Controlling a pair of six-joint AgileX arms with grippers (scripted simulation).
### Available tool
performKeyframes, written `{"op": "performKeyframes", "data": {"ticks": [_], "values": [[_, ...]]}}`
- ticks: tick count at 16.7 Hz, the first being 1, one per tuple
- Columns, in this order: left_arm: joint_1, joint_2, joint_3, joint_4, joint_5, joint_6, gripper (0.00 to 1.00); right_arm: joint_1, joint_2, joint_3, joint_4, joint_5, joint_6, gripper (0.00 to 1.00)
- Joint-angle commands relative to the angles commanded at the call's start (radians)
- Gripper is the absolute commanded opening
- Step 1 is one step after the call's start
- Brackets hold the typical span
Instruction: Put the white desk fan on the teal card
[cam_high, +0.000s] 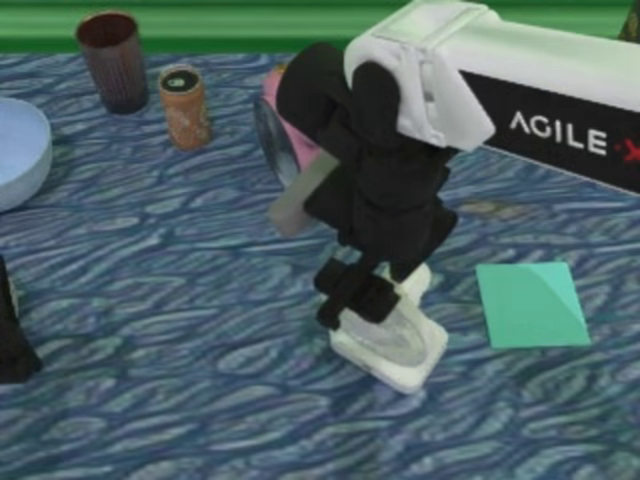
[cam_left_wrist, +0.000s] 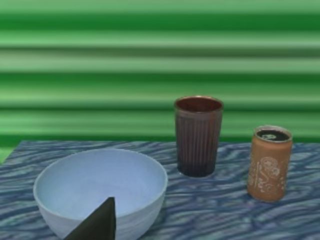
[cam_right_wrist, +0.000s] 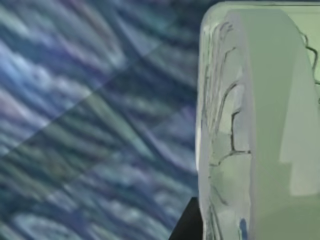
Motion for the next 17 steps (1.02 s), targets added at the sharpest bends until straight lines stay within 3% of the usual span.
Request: {"op": "performKeyframes", "data": {"ticks": [4,5,14,17], "values": [[0.0,0.0,0.0,0.0,0.0,0.0,1.0,0.0,0.0,0.0,0.0,0.0,0.0,0.02],[0.0,0.0,0.0,0.0,0.0,0.0,1.0,0.0,0.0,0.0,0.0,0.0,0.0,0.0],[0.0,0.0,0.0,0.0,0.0,0.0,1.0,-0.003,-0.005,0.005,-0.004,0.001,0.0,0.0],[0.0,0.0,0.0,0.0,0.0,0.0,1.0,-0.003,-0.004,0.079,-0.075,0.001,0.003,0.0]]}}
